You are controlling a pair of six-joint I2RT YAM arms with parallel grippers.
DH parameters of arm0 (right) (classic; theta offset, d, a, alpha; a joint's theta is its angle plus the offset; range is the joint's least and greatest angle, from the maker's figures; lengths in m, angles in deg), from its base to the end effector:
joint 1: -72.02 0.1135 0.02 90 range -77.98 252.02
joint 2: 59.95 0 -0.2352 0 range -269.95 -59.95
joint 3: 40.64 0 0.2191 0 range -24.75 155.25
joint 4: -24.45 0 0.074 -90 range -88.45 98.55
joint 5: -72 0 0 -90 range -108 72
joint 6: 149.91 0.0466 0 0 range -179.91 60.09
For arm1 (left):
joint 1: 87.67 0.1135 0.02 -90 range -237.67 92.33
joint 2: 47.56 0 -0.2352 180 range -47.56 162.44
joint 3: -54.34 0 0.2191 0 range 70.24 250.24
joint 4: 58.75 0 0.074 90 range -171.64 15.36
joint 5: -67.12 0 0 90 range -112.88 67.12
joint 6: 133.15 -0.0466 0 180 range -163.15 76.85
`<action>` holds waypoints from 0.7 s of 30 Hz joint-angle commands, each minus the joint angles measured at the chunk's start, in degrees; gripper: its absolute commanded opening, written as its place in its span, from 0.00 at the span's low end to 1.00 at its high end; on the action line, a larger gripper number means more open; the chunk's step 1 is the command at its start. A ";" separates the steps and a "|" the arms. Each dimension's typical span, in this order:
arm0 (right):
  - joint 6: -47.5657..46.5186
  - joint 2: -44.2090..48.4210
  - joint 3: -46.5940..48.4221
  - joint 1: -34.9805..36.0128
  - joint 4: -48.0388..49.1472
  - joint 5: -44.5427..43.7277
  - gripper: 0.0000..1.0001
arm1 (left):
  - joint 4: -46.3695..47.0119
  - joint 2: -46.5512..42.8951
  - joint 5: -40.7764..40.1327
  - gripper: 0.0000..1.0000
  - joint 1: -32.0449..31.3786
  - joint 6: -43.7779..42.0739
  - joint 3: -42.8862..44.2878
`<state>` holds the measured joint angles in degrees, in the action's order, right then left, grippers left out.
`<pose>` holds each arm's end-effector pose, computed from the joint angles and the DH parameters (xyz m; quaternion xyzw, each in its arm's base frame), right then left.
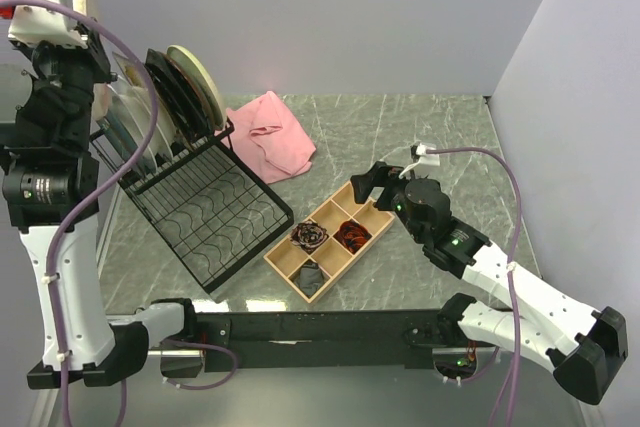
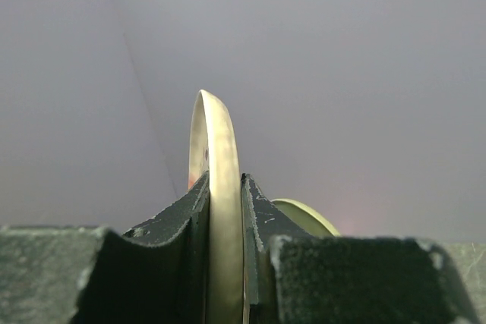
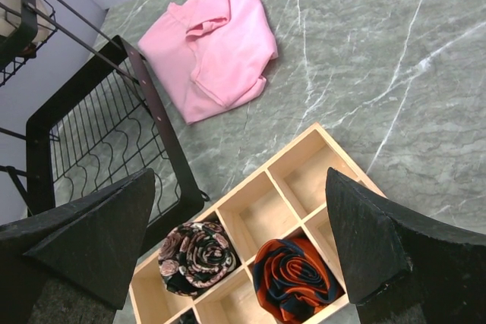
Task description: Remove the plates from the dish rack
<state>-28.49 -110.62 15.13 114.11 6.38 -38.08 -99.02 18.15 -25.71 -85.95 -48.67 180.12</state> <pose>0.1621 0.1248 0.2885 0.0365 0.7772 0.2576 0.5729 0.1458 0.0067 0.5586 -0.0011 0.5752 0.0658 0.8154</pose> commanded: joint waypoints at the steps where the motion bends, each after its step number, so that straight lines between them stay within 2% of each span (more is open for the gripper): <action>1: -0.75 0.49 2.66 0.28 1.30 -1.28 0.98 | 14.35 -1.55 5.11 0.01 -1.27 -4.67 0.69; 2: -0.75 0.49 2.66 0.19 1.30 -1.19 0.99 | 16.02 -1.38 5.55 0.01 -1.28 -5.29 -0.62; 5: -0.83 0.49 2.84 0.28 1.30 -0.93 0.98 | 18.40 -0.33 3.98 0.01 -6.71 -9.58 -1.87; 7: -0.83 0.32 2.92 0.19 1.21 -1.02 0.98 | 18.76 0.55 3.01 0.01 -12.66 -16.43 -1.78; 9: -0.92 0.23 3.10 0.19 1.29 -1.11 0.98 | 20.15 1.96 -2.32 0.01 -17.08 -23.53 -1.43; 11: -0.92 0.05 3.63 0.19 1.30 -1.19 0.98 | 21.04 3.28 -3.76 0.01 -21.56 -27.33 -1.86; 12: -0.75 -0.38 4.15 0.19 1.12 -1.19 0.98 | 23.91 3.19 -4.89 0.01 -23.15 -31.27 -3.17; 16: 1.10 0.22 6.08 0.10 -0.81 -2.95 0.99 | 30.51 3.19 -8.58 0.01 -30.87 -38.15 -8.63; 21: 2.24 1.89 7.50 0.19 -3.45 -6.90 0.98 | 37.91 4.07 -11.23 0.01 -37.48 -46.67 -14.78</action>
<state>-27.20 -110.64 19.74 114.11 4.04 -40.17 -78.63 22.94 -33.79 -119.54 -82.89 166.37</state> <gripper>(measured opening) 0.982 0.222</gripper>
